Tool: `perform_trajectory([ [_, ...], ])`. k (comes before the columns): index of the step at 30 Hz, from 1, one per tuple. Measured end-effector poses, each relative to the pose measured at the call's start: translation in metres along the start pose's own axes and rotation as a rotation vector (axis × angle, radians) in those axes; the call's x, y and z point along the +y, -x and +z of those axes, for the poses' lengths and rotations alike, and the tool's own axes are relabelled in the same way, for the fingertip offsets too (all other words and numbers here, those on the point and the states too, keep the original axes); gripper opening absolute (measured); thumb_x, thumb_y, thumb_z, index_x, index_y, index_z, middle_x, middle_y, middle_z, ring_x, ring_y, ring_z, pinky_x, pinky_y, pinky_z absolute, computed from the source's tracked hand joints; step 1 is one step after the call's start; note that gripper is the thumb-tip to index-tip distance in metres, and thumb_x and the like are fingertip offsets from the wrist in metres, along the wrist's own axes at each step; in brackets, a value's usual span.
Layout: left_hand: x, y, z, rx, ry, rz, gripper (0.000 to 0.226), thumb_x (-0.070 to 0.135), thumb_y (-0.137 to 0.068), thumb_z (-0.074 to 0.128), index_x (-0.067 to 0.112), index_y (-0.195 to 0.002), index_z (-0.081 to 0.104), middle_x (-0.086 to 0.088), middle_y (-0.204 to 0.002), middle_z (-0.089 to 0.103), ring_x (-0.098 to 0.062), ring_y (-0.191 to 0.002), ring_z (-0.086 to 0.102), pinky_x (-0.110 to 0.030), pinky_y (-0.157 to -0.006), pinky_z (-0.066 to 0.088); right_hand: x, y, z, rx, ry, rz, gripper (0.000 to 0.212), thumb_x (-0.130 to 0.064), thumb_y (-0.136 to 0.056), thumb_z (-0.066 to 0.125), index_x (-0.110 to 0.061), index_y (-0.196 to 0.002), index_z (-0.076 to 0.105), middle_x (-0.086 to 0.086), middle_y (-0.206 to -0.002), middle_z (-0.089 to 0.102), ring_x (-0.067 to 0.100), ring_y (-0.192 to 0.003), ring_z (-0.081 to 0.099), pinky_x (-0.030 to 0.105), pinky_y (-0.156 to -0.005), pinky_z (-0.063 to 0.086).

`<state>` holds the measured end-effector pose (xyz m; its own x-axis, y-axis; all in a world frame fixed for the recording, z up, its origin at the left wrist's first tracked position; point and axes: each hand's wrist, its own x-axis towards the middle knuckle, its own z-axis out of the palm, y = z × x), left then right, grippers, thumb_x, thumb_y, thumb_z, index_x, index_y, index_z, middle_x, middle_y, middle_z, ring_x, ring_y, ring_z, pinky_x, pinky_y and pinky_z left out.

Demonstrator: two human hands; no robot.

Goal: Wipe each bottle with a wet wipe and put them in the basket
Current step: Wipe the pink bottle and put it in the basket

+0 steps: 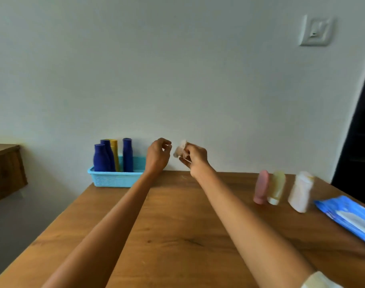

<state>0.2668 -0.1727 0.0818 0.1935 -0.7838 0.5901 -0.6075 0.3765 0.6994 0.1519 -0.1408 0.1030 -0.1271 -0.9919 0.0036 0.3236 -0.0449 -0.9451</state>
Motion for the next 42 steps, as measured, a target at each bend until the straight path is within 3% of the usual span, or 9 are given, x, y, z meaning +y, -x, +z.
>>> perform_trajectory([
  [2,0.016,0.017,0.026,-0.089,0.127,-0.07,0.019,0.01,-0.092,0.053,0.006,-0.109,0.06,-0.013,-0.104,0.066,-0.028,-0.091,0.063,-0.04,-0.082,0.053,-0.016,0.01,-0.023,0.037,0.003,-0.044,0.018,-0.002,-0.084,0.053,-0.007,-0.069,0.062,0.001,-0.045,0.05,0.017,-0.054,0.049,0.039,-0.08,0.051],
  [6,0.056,0.051,0.075,-0.414,0.287,-0.22,0.034,0.005,-0.09,0.055,0.005,-0.123,0.048,-0.013,-0.107,0.062,-0.021,-0.088,0.06,-0.035,-0.076,0.053,-0.046,0.02,-0.073,0.12,-0.033,-0.1,0.018,-0.008,-0.09,0.057,0.003,-0.102,0.064,0.01,-0.079,0.062,0.013,-0.062,0.058,0.034,-0.085,0.053],
  [12,0.084,0.091,0.155,-0.864,0.11,-0.051,0.062,0.023,-0.081,0.072,0.005,-0.133,0.043,-0.009,-0.124,0.055,-0.019,-0.11,0.055,-0.034,-0.098,0.048,-0.067,0.018,-0.144,0.186,-0.121,-0.06,0.016,-0.006,-0.089,0.057,-0.007,-0.073,0.057,0.007,-0.073,0.057,0.017,-0.069,0.057,0.038,-0.095,0.05],
  [15,0.083,0.109,0.186,-0.849,0.139,-0.032,0.077,0.03,-0.075,0.077,0.009,-0.139,0.039,-0.008,-0.133,0.052,-0.022,-0.119,0.052,-0.038,-0.103,0.045,-0.069,0.012,-0.167,0.205,-0.172,-0.047,0.015,-0.003,-0.089,0.056,-0.007,-0.075,0.058,0.007,-0.075,0.057,0.016,-0.069,0.058,0.036,-0.093,0.052],
  [20,0.077,0.116,0.206,-0.762,0.186,-0.045,0.063,0.024,-0.078,0.074,0.01,-0.134,0.048,-0.006,-0.127,0.058,-0.021,-0.115,0.056,-0.034,-0.099,0.047,-0.075,0.006,-0.183,0.211,-0.201,-0.054,0.013,-0.002,-0.089,0.055,-0.007,-0.076,0.058,0.007,-0.078,0.057,0.017,-0.073,0.059,0.03,-0.08,0.052],
  [26,0.072,0.111,0.211,-0.778,0.25,-0.078,0.072,0.029,-0.071,0.079,0.012,-0.134,0.047,-0.006,-0.121,0.061,-0.019,-0.108,0.058,-0.034,-0.095,0.05,-0.07,0.006,-0.175,0.185,-0.208,-0.053,0.015,0.0,-0.088,0.052,-0.007,-0.076,0.058,0.007,-0.076,0.056,0.017,-0.074,0.058,0.03,-0.08,0.052],
  [30,0.07,0.114,0.216,-0.672,0.284,-0.072,0.056,0.023,-0.076,0.075,0.009,-0.126,0.053,-0.006,-0.116,0.062,-0.019,-0.105,0.06,-0.032,-0.09,0.053,-0.069,0.007,-0.168,0.173,-0.239,-0.052,0.014,-0.001,-0.088,0.053,-0.006,-0.076,0.058,0.007,-0.078,0.056,0.018,-0.076,0.058,0.031,-0.082,0.052],
  [37,0.068,0.089,0.158,-0.481,0.645,-0.159,0.036,0.017,-0.086,0.066,0.007,-0.119,0.056,-0.004,-0.103,0.064,-0.016,-0.096,0.064,-0.023,-0.081,0.053,-0.082,0.008,-0.153,0.202,-0.335,-0.158,0.012,-0.009,-0.09,0.054,-0.009,-0.078,0.058,0.006,-0.082,0.058,0.02,-0.084,0.059,0.029,-0.077,0.052],
  [42,0.066,0.065,0.109,-0.404,1.099,-0.281,0.022,0.019,-0.093,0.054,0.008,-0.11,0.061,-0.011,-0.104,0.063,-0.019,-0.092,0.058,-0.028,-0.077,0.044,-0.077,0.007,-0.143,0.424,-0.345,-0.287,0.025,-0.01,-0.087,0.056,-0.016,-0.062,0.06,-0.005,-0.06,0.057,0.012,-0.061,0.051,0.027,-0.064,0.042],
])
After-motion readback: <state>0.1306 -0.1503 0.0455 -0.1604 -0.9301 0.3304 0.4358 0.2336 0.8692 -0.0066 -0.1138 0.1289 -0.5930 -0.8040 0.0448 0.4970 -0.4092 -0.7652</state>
